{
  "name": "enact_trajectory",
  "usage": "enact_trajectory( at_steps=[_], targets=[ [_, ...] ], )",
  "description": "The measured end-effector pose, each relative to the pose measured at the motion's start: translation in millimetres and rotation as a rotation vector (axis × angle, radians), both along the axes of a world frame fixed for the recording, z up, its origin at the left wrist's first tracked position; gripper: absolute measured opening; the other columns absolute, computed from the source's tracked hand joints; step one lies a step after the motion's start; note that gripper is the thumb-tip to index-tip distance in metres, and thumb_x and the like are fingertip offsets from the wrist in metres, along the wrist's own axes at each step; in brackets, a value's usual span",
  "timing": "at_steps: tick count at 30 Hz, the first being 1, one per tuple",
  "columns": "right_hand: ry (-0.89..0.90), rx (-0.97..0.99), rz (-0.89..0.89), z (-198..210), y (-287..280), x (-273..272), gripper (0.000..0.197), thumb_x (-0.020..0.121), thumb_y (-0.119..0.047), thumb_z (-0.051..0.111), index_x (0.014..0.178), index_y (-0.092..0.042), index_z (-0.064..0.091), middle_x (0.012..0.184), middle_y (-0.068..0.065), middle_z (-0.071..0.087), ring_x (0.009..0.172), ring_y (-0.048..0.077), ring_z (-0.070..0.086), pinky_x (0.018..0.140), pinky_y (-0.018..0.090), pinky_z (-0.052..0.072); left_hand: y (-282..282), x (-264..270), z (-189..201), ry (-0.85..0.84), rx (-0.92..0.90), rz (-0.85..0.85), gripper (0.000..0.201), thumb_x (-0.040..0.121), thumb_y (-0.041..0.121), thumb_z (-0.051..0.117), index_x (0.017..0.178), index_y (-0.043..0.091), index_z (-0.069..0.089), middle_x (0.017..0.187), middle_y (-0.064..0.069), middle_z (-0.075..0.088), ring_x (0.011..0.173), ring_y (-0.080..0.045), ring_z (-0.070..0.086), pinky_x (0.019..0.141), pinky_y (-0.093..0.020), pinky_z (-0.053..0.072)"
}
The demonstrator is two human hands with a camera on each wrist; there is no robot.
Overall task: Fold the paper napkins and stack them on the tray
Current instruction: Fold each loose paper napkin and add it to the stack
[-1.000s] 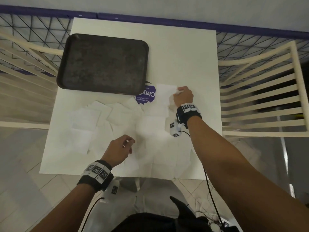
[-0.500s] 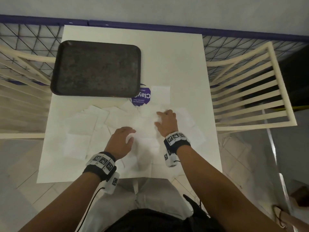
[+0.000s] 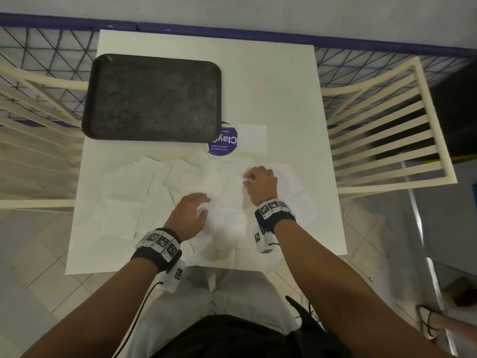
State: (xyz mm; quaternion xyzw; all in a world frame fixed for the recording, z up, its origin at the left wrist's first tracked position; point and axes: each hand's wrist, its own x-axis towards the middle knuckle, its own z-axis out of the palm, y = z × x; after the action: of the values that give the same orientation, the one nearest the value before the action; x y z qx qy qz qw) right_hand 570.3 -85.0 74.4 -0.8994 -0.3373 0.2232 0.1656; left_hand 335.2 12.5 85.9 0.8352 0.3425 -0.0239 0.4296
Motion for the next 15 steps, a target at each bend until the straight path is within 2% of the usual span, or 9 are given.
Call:
enact_trajectory(
  at_steps=[2,5,8,10,12,13,15],
  targets=[
    [-0.041,0.01,-0.005,1,-1,-1,0.007,0.089,-0.019,0.069,0.096,-0.021,0.07,0.113,-0.003,0.062,0.108,0.024,0.049,0.081,0.032,0.029,0,1,1,-0.013,-0.006,0.011,0.031,0.096,0.012,0.063,0.127,0.015,0.068,0.138,-0.003,0.061,0.134,-0.022,0.05,0.117,-0.039,0.037],
    [-0.042,0.1,-0.067,4,-2,-2,0.007,0.087,-0.02,0.073,0.093,-0.022,0.07,0.113,-0.004,0.064,0.108,0.023,0.048,0.082,0.032,0.028,0,5,4,-0.017,-0.004,0.043,0.028,0.097,0.014,0.063,0.125,0.014,0.067,0.132,-0.004,0.064,0.128,-0.023,0.054,0.113,-0.039,0.041],
    [-0.021,0.146,-0.076,11,-1,-1,0.006,0.092,-0.022,0.068,0.096,-0.025,0.07,0.095,-0.01,0.067,0.097,0.019,0.052,0.081,0.034,0.029,0,13,10,-0.02,0.001,0.094,0.029,0.098,0.018,0.064,0.126,0.013,0.065,0.129,-0.004,0.064,0.123,-0.023,0.056,0.106,-0.034,0.042],
    [0.028,0.177,-0.066,15,-1,1,0.008,0.093,-0.021,0.066,0.098,-0.025,0.071,0.084,-0.013,0.066,0.089,0.018,0.056,0.084,0.035,0.034,1,20,14,-0.041,-0.018,0.152,0.029,0.098,0.019,0.065,0.126,0.012,0.065,0.124,-0.004,0.066,0.115,-0.022,0.059,0.101,-0.031,0.044],
    [0.084,0.25,-0.062,17,-2,2,0.01,0.092,-0.018,0.067,0.096,-0.024,0.074,0.081,-0.013,0.07,0.083,0.016,0.062,0.086,0.035,0.043,2,28,18,-0.067,-0.071,0.244,0.031,0.097,0.02,0.068,0.126,0.012,0.063,0.12,-0.004,0.068,0.106,-0.018,0.063,0.094,-0.028,0.049],
    [0.118,0.295,-0.064,18,-2,2,0.01,0.091,-0.016,0.068,0.095,-0.022,0.075,0.083,-0.01,0.073,0.08,0.014,0.065,0.084,0.032,0.048,3,33,21,-0.07,-0.108,0.292,0.034,0.097,0.022,0.069,0.128,0.013,0.06,0.119,-0.003,0.068,0.103,-0.017,0.064,0.089,-0.023,0.051],
    [0.202,0.357,-0.064,23,-3,2,0.01,0.089,-0.012,0.068,0.093,-0.018,0.075,0.082,-0.006,0.074,0.074,0.009,0.065,0.078,0.025,0.05,4,41,28,-0.062,-0.203,0.375,0.042,0.097,0.024,0.07,0.134,0.014,0.055,0.12,0.001,0.064,0.103,-0.016,0.063,0.07,-0.006,0.048]
  ],
)
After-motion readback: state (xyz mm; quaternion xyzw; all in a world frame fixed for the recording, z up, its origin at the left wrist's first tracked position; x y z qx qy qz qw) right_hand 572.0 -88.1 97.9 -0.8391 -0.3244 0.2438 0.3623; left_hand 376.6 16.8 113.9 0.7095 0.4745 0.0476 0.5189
